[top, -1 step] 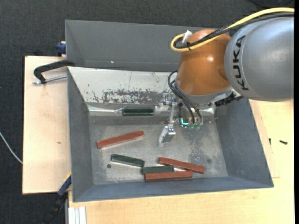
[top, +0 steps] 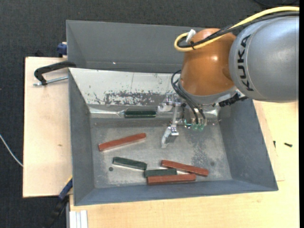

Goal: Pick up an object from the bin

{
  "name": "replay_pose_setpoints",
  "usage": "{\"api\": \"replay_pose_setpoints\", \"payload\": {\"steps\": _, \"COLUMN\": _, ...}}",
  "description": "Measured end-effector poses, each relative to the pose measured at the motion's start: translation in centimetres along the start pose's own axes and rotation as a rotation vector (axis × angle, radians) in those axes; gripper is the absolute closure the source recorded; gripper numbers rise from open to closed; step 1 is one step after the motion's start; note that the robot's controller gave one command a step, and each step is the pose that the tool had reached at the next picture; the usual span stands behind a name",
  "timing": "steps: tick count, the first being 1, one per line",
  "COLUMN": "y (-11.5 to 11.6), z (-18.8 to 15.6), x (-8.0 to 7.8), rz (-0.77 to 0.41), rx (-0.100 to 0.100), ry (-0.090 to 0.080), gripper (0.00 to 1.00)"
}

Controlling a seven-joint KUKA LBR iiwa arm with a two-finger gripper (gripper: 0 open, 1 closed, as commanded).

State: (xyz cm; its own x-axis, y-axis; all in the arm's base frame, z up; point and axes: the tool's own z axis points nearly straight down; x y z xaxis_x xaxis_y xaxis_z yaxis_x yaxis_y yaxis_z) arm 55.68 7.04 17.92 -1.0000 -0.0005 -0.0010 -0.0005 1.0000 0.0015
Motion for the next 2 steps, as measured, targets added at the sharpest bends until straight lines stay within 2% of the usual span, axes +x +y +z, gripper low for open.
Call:
{"api": "replay_pose_setpoints", "payload": {"steps": 1, "y": 7.39, "z": 9.00, "x": -3.89, "rz": -0.132, "rx": -0.001, "ry": -0.010, "gripper": 1.00}}
{"api": "replay_pose_setpoints", "payload": {"steps": 2, "y": 7.42, "z": 9.00, "x": -3.93, "rz": -0.131, "rx": -0.002, "ry": -0.012, "gripper": 1.00}}
